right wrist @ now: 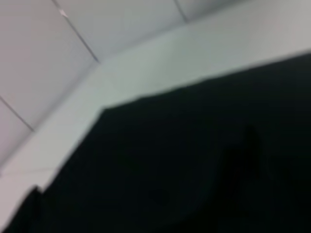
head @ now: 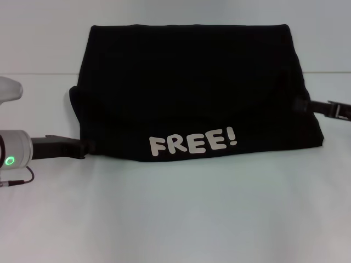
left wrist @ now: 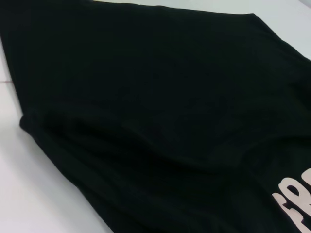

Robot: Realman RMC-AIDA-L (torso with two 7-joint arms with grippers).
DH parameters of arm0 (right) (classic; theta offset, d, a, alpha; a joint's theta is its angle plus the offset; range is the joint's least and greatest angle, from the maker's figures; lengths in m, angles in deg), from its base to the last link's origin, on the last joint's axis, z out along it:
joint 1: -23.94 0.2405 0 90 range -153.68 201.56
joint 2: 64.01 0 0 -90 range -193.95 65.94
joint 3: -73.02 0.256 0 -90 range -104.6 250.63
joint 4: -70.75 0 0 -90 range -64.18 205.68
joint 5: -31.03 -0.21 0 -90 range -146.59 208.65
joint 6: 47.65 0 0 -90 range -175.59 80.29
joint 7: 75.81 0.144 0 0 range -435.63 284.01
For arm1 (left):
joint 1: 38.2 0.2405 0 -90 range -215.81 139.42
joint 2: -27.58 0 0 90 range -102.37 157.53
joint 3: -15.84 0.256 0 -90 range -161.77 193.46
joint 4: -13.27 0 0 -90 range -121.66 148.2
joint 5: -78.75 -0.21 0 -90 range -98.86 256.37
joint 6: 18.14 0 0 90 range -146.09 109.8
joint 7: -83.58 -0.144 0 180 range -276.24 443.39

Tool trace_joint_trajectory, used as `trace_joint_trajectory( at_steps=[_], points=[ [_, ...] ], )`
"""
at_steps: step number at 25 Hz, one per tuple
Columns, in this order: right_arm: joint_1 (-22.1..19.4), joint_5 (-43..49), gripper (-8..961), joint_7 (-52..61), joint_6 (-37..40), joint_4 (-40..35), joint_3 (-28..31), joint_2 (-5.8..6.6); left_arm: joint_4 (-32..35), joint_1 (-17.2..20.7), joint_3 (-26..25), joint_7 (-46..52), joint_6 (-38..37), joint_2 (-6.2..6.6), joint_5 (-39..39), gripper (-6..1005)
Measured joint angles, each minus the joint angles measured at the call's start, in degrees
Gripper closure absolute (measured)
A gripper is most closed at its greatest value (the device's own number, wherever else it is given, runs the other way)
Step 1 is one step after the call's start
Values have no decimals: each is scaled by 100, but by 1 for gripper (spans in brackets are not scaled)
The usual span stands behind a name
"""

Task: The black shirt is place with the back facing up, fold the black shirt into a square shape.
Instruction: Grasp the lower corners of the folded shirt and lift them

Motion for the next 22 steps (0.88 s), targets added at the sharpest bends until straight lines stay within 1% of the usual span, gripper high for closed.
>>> trace_joint_trajectory(
  at_steps=[3,6,7,12,22],
  points=[
    [6,504,255,467,-159,-2,5,85,-39,-39,6,-41,-8,13,0,985],
    [44,817,255,728,-331,-4,-12,89,-33,-43,41,-48,-8,14,0,986],
    [61,867,255,752,-399,-5,-14,73,-26,-48,59,-49,-11,16,0,986],
    [136,1023,254,724,-858,1,-42,-94,-26,-118,148,-33,-93,44,-131,986],
    [321,1503,257,722,-1422,86,-120,-311,-25,-140,124,8,-51,42,-135,985]
  ],
)
